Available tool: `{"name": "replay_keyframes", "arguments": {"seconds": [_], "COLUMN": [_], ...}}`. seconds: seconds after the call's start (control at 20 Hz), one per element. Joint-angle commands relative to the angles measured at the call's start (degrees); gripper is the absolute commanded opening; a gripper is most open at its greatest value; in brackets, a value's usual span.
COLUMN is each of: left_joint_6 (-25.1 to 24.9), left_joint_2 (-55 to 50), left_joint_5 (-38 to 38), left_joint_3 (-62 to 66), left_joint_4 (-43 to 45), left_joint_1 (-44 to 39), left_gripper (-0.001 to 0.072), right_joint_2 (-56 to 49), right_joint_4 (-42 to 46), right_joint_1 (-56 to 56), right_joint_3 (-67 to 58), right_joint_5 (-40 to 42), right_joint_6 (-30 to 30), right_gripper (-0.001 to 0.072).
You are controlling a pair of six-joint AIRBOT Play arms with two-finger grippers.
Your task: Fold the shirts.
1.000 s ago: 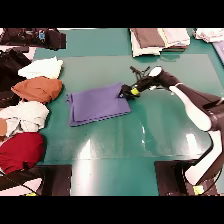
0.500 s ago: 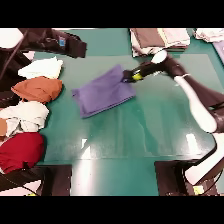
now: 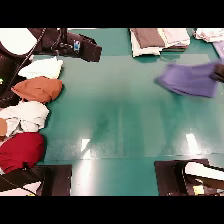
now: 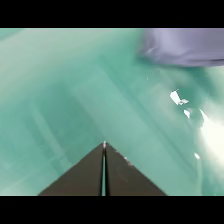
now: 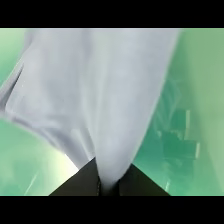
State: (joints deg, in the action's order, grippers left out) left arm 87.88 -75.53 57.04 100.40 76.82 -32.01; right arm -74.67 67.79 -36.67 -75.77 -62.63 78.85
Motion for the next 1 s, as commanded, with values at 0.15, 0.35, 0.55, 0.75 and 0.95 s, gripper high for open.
{"name": "replay_keyframes", "arguments": {"seconds": [0.15,0.35,0.55,0.75,0.95], "left_joint_6": [0.8,0.6,0.1,0.1,0.1], "left_joint_2": [0.0,0.0,0.0,0.0,0.0], "left_joint_5": [-2.1,-1.7,-0.7,-0.5,-0.4], "left_joint_3": [0.0,0.0,0.0,0.0,0.0], "left_joint_4": [-0.8,-0.7,-0.6,-0.6,-0.5], "left_joint_1": [-0.2,-0.2,-0.1,-0.2,-0.1], "left_gripper": [0.0024,0.0024,0.0024,0.0024,0.0025], "right_joint_2": [6.0,6.0,6.0,6.0,6.1], "right_joint_4": [1.2,1.7,13.4,13.3,1.6], "right_joint_1": [-20.7,-21.2,-21.2,-20.1,-10.7], "right_joint_3": [13.9,17.3,10.9,0.4,-7.7], "right_joint_5": [1.0,0.0,-4.2,-8.5,-10.6], "right_joint_6": [0.3,0.2,0.2,0.2,0.2], "right_gripper": [0.0015,0.0118,0.0586,0.0586,0.0585]}}
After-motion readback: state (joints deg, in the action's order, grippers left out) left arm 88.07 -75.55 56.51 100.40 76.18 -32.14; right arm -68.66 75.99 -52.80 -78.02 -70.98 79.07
